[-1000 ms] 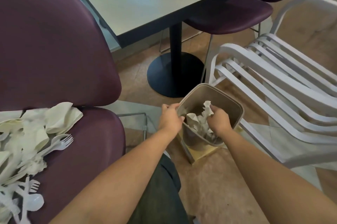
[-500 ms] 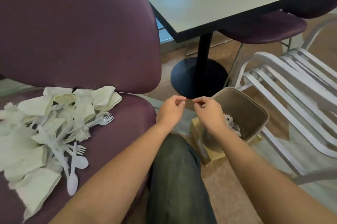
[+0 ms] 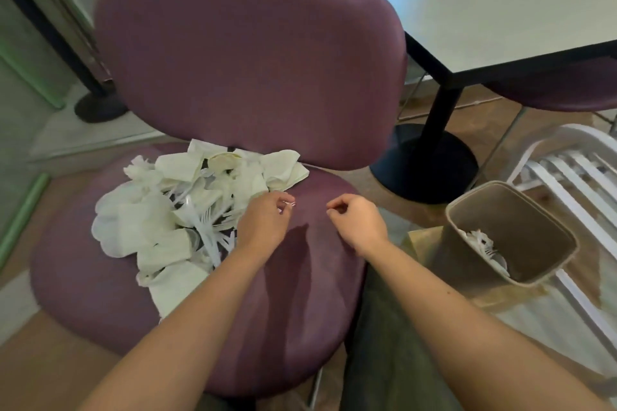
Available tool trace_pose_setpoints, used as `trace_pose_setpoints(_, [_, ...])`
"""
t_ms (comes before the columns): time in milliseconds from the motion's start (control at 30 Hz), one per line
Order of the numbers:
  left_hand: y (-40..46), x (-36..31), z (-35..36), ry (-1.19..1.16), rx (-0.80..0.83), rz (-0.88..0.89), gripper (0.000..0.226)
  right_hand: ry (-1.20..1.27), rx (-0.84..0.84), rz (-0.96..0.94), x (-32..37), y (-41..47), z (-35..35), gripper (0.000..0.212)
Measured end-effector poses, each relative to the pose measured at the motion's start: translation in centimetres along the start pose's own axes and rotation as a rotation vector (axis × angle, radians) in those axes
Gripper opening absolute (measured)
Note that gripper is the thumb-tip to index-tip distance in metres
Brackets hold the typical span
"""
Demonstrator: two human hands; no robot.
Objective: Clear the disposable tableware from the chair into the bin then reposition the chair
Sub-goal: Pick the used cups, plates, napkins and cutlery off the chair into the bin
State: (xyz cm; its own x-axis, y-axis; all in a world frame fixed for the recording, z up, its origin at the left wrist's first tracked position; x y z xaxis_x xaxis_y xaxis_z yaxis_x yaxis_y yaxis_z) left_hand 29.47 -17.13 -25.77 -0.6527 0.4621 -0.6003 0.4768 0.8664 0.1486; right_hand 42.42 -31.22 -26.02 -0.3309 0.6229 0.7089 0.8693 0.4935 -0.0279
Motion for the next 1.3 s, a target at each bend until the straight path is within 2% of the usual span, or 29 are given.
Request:
trace_pose_setpoints(167, [2.5,2.7,-1.9,0.426,-0.056,0.216,0.025,-0.091,0.064,-0.054,2.0,0.0,3.9,0.018])
trace_pose_setpoints(300, [3.2,3.3,-1.4,0.614,-0.04,0.339,0.037,-0.242,0.077,-0.156,3.1,0.7,6.2,0.028])
trace_pose_setpoints(433, [3.6,3.6,-0.8,0.628,-0.036,0.374,0.038,-0.331,0.07,-0.17,4.1,1.9,8.4,0.036])
trace_pose_setpoints(633, [4.2,4.2,-0.4,0.621,-0.058,0.357,0.034,-0.41,0.044,-0.086,3.8,3.4,10.2,0.054])
trace_pose_setpoints(733, [4.2,4.4,-0.5,0.581,-0.08,0.342,0.033,-0.41,0.03,-0.079,3.8,3.8,10.5,0.041])
trace_pose_setpoints(800, [4.2,4.5,-0.6,0.566,-0.089,0.336,0.032,-0.353,0.017,-0.052,3.6,3.8,10.3,0.022])
trace_pose_setpoints(867, [4.3,4.5,-0.5,0.561,-0.078,0.334,0.032,-0.279,0.024,-0.022,3.4,3.6,10.1,0.013])
trace_pose_setpoints(1100, [4.2,3.0,-1.0,0.482,-0.07,0.32,0.027,0.122,0.067,0.101,3.3,2.1,9.2,0.014])
trace_pose_setpoints(1167, [4.2,1.9,-1.4,0.369,-0.06,0.266,0.021,0.344,0.089,0.151,3.3,1.7,8.5,0.011])
trace_pose_setpoints(1233, [4.3,0.8,-2.0,0.148,-0.06,0.161,0.022,0.553,0.142,0.17,3.7,1.2,7.7,0.018])
trace_pose_setpoints(1300, [4.3,-0.6,-2.3,-0.035,-0.035,0.065,0.024,0.612,0.172,0.119,3.9,0.8,6.5,0.023])
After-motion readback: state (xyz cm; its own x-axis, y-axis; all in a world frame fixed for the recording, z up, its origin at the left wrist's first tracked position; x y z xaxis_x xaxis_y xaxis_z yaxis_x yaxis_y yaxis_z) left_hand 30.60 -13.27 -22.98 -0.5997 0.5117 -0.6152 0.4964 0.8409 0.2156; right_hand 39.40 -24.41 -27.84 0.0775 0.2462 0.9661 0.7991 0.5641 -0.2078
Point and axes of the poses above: each hand's wrist, its own y-axis towards the middle knuckle, its own z-axis out of the palm, x = y × z, the point moved 7 cm from there along y, towards the middle knuckle, and after that the axes turned 13 degrees about -x, right-handed, at the moved point
